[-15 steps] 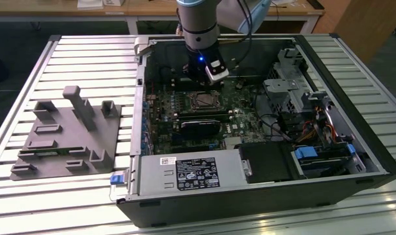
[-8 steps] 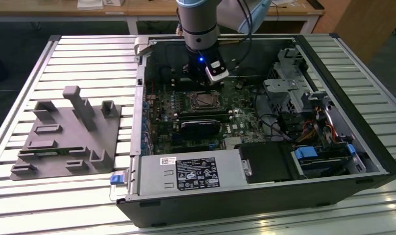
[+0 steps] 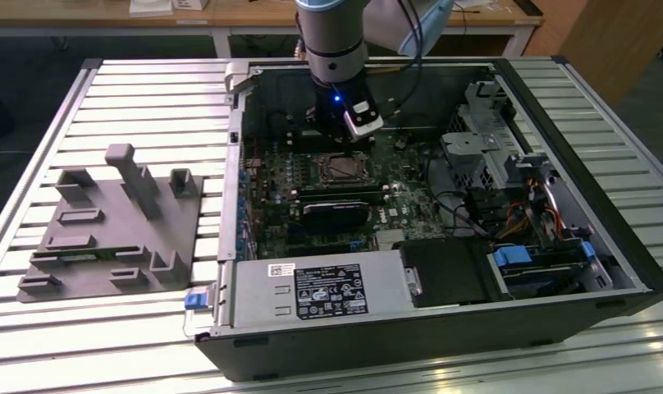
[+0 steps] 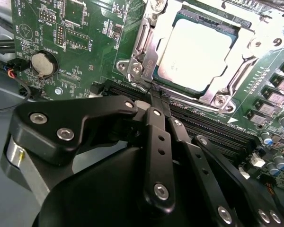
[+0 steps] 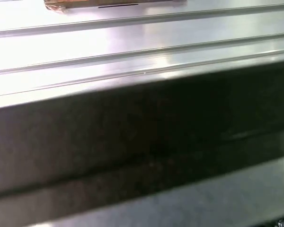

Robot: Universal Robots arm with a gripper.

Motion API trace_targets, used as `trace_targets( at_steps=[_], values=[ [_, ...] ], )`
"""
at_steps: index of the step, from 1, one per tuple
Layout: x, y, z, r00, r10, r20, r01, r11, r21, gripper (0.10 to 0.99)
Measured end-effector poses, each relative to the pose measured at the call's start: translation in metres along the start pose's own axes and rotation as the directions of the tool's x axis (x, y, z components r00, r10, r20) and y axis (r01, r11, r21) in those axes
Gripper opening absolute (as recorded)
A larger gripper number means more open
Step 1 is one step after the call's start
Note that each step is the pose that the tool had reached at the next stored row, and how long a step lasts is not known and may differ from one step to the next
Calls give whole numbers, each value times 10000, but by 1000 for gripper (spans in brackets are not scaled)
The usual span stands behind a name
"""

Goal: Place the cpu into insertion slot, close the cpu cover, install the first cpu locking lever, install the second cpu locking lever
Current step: 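Install the first cpu locking lever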

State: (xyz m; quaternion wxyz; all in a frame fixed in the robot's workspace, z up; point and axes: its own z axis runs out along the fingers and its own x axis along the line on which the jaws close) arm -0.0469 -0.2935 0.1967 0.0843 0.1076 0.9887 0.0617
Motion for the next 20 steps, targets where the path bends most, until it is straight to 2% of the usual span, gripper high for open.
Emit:
trace_targets(
  at_steps=[12,18,19,20],
  values=[
    [-26,24,-165,10000,0,-1,0,10000,0,106],
    [-26,24,-169,10000,0,-4,0,10000,0,106],
    [-28,24,-168,10000,5,-62,-5,10000,15,106],
    [-30,25,-166,9998,17,-180,-16,10000,53,106]
  ],
)
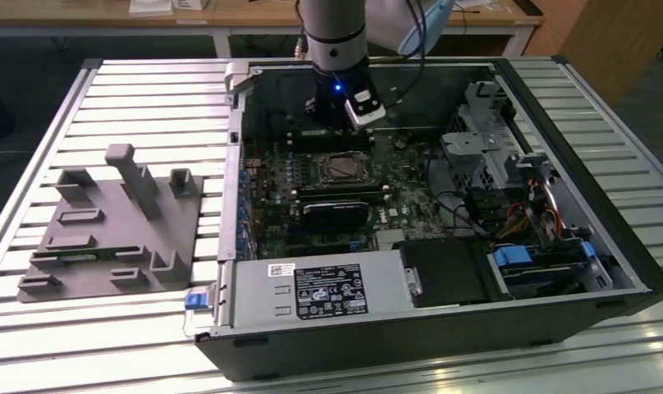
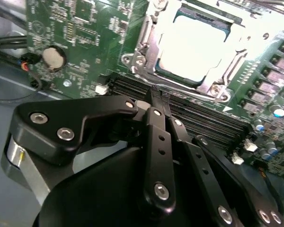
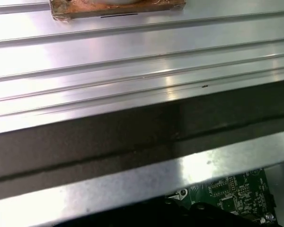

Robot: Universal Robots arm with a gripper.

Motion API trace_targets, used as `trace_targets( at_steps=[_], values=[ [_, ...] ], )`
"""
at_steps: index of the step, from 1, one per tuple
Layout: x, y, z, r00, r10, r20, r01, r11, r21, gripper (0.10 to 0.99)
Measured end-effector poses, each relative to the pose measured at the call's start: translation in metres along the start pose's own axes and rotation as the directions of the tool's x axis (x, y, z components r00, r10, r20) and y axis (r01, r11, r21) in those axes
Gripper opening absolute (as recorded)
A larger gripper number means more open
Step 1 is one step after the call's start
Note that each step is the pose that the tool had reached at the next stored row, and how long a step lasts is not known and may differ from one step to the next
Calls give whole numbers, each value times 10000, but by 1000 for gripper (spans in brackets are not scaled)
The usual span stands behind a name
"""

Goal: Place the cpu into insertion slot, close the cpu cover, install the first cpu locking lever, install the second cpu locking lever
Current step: 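Install the first cpu locking lever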

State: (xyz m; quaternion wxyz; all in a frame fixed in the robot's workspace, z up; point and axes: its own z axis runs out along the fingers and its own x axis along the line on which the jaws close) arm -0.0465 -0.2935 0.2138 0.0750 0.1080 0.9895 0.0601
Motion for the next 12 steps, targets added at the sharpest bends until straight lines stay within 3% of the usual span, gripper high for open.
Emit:
trace_targets(
  at_steps=[2,4,12],
  values=[
    [-5,0,6,9998,16,-202,-14,9999,102,106],
    [-6,0,10,9995,20,-310,-14,9998,199,106],
    [-17,-53,16,9988,4,-500,28,9980,638,106]
  ],
)
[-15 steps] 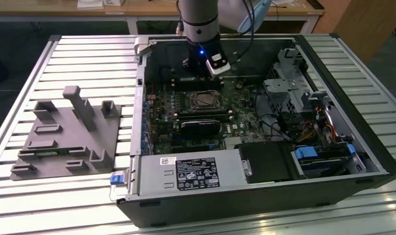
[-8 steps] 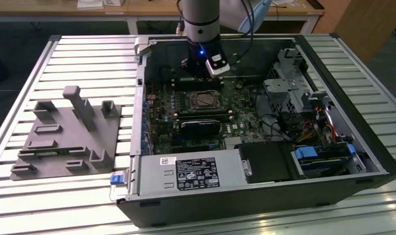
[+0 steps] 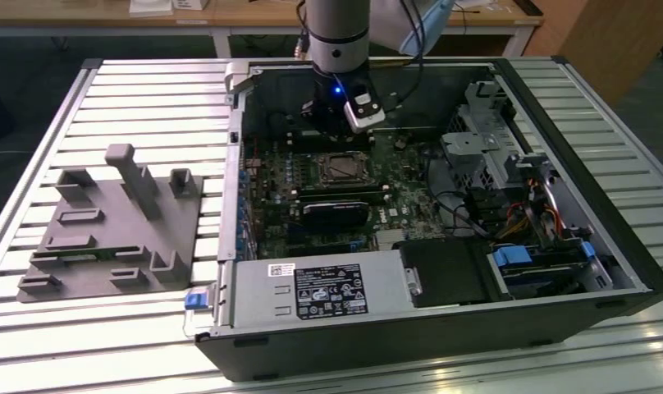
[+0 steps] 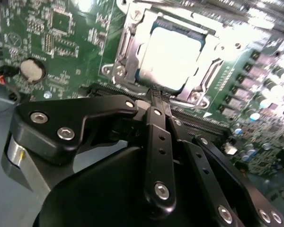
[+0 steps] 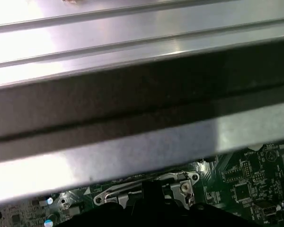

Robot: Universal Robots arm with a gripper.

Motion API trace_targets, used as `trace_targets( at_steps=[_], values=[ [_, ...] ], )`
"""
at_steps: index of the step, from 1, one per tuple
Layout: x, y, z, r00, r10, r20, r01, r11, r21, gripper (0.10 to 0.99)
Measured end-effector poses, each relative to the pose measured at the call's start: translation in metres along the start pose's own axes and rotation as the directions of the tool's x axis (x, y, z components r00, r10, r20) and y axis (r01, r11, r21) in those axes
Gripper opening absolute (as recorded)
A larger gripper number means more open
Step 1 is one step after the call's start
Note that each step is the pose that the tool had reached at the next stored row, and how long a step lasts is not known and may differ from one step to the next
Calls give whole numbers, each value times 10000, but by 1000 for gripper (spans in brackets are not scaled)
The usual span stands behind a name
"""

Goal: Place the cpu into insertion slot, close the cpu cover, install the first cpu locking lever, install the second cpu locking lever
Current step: 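Install the first cpu locking lever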

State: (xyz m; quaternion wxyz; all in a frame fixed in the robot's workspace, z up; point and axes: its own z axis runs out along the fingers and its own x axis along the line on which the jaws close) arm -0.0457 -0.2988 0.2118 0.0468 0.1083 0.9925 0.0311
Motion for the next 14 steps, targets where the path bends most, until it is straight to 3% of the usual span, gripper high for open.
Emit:
trace_targets(
  at_steps=[8,14],
  values=[
    [-36,-163,0,10000,-20,-27,21,9997,262,106],
    [-55,-247,1,10000,-41,-26,42,9987,505,106]
  ],
)
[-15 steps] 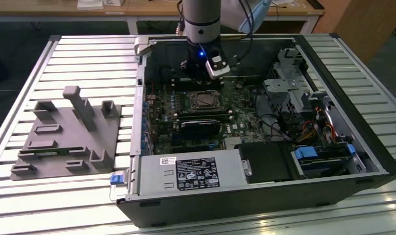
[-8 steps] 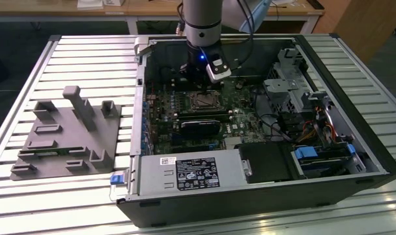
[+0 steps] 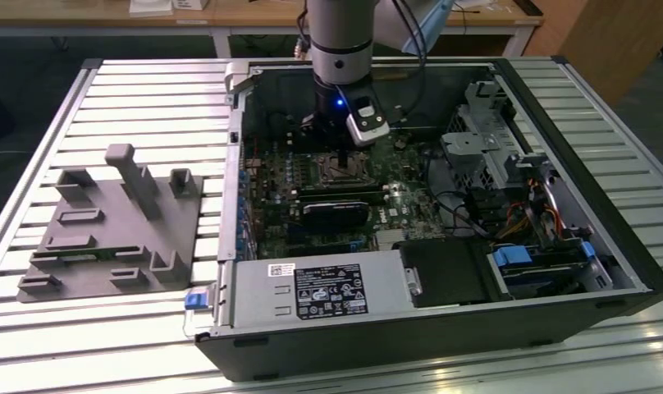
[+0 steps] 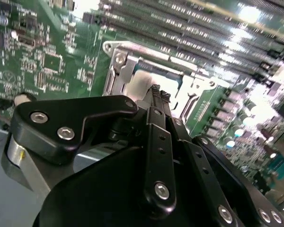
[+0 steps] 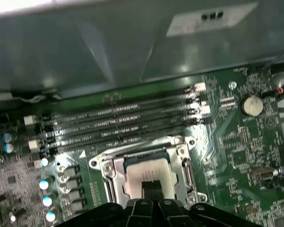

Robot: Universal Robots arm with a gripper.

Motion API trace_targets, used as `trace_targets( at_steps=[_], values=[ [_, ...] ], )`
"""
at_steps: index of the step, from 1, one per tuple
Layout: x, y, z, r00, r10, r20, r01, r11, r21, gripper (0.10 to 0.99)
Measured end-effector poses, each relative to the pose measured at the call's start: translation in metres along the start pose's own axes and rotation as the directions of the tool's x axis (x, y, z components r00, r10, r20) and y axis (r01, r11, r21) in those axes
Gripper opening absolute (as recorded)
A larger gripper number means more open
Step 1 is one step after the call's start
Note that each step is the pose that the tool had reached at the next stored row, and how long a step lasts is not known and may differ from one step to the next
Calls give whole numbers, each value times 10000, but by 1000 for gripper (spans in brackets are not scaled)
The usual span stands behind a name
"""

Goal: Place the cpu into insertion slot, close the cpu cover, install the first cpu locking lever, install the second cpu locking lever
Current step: 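Install the first cpu locking lever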

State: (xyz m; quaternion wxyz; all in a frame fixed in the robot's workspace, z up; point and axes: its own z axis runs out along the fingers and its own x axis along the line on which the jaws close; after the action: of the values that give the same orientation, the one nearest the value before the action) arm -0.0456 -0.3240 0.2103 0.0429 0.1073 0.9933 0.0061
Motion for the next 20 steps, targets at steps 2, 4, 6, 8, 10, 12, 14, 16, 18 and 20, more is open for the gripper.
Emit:
trace_targets(
  at_steps=[2,4,6,8,10,12,14,16,18,20],
  values=[
    [0,-5,0,10000,-1,3,1,10000,24,106],
    [-1,-5,-1,10000,-1,3,1,10000,26,106],
    [-1,-5,0,10000,-2,3,2,10000,25,106],
    [-1,-6,-8,10000,-2,2,2,10000,28,106],
    [-4,-5,-41,10000,-2,4,2,10000,24,106],
    [-8,-4,-91,10000,-1,3,1,10000,25,106],
    [-13,-2,-146,10000,-2,3,2,10000,27,106],
    [-17,-1,-186,10000,-2,4,2,10000,24,106],
    [-18,-1,-208,10000,-2,4,2,10000,25,106],
    [-19,0,-208,10000,-2,4,2,10000,22,106]
  ],
)
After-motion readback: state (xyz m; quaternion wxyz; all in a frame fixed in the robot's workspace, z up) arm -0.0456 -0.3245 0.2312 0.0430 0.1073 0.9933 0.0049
